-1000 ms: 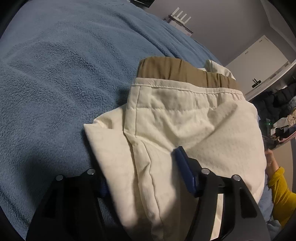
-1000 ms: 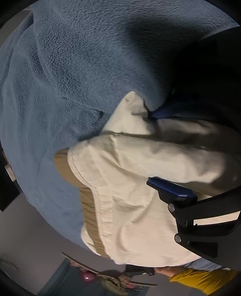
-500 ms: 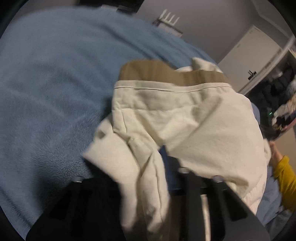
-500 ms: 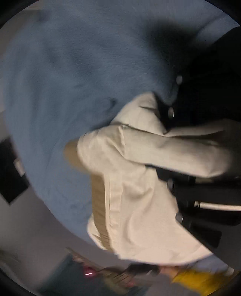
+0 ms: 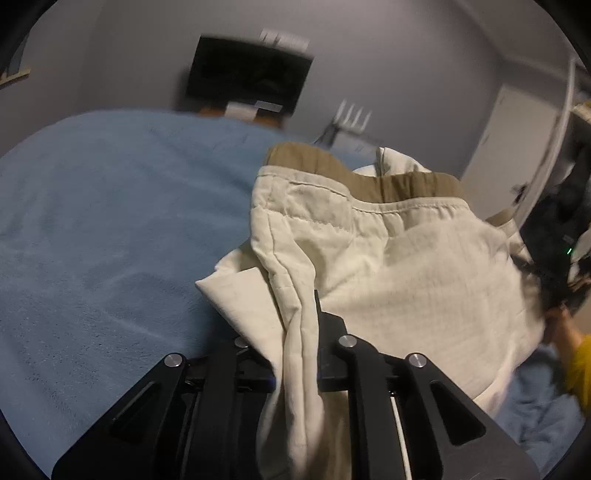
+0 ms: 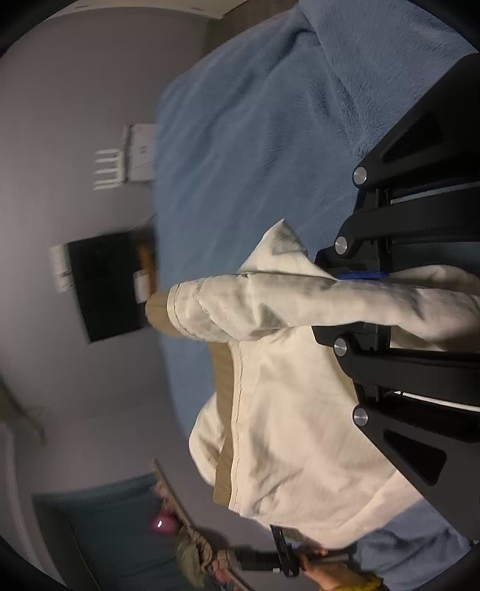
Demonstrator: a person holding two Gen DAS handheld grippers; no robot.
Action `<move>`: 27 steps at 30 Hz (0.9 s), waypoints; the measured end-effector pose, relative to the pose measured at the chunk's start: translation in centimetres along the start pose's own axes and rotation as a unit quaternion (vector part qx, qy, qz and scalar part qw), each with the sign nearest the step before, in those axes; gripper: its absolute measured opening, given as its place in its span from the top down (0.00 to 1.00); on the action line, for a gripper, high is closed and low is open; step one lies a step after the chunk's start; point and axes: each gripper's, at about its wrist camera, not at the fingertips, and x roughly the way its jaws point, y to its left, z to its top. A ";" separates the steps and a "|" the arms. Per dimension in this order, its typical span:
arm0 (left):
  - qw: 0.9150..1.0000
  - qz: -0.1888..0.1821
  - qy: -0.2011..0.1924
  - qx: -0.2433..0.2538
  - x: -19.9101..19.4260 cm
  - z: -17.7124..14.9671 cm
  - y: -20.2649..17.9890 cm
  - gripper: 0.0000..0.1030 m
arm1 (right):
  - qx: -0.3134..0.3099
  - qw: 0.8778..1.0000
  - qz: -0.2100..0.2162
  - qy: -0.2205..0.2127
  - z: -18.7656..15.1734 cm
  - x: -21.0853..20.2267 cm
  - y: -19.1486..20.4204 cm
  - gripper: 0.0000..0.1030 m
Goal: Fold large clothes
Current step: 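Fold the held side edge over onto the jacket with both tools, then open both tools and pull them back from the folded jacket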
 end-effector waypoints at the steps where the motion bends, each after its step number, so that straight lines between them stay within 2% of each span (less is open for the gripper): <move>1: 1.000 0.012 0.018 -0.003 1.4 -0.3 0.5 0.86 | 0.004 1.000 -0.007 0.017 -0.3 0.8 -0.8 0.90; 4: 0.999 0.036 0.033 -0.009 3.5 -0.6 1.7 0.79 | 0.007 0.996 -0.050 0.076 -1.2 5.0 -2.5 0.84; 5: 0.999 0.037 0.035 -0.011 3.8 -0.5 2.0 0.78 | 0.018 0.995 -0.052 0.084 -1.6 5.9 -3.1 0.84; 8: 0.998 0.057 0.038 0.006 4.1 -0.6 1.7 0.70 | 0.028 0.994 -0.060 0.089 -2.1 6.6 -4.1 0.72; 9: 0.997 0.067 0.038 0.009 4.2 -0.5 1.2 0.63 | 0.031 0.994 -0.064 0.088 -2.2 6.6 -4.2 0.56; 10: 0.995 0.090 0.033 0.011 3.8 -0.5 1.1 0.51 | 0.036 0.992 -0.086 0.089 -2.1 6.3 -4.4 0.46; 13: 0.991 0.130 0.002 0.010 1.5 -0.8 1.2 0.37 | 0.039 0.989 -0.119 0.075 -1.7 4.4 -4.5 0.45; 15: 0.991 0.135 -0.021 0.011 -1.3 -1.3 0.5 0.35 | 0.014 0.987 -0.150 0.062 -1.6 2.8 -3.2 0.44; 16: 0.989 0.143 -0.034 0.026 -2.6 -1.3 -0.3 0.31 | -0.010 0.985 -0.165 0.053 -1.3 1.3 -1.2 0.38; 18: 0.988 0.136 -0.039 0.061 -4.2 -1.5 -3.0 0.23 | -0.033 0.986 -0.156 0.038 -1.4 -1.2 1.1 0.29; 19: 0.989 0.127 -0.036 0.070 -4.4 -1.8 -4.3 0.14 | -0.037 0.989 -0.137 0.033 -1.4 -2.2 2.6 0.24; 20: 0.990 0.113 -0.031 0.075 -4.4 -1.8 -5.7 0.12 | -0.036 0.992 -0.120 0.037 -1.7 -2.8 3.8 0.23; 22: 0.994 0.077 -0.010 0.080 -3.3 -2.3 -8.8 0.09 | -0.034 0.995 -0.075 0.054 -1.9 -2.7 6.6 0.22; 24: 0.995 0.059 0.024 0.079 -1.3 -3.0 -11.4 0.09 | -0.047 0.993 -0.056 0.088 -2.6 -0.9 9.7 0.22; 27: 0.991 0.070 0.066 0.095 2.5 -4.0 -13.4 0.09 | -0.068 0.988 -0.052 0.129 -3.8 2.1 12.5 0.22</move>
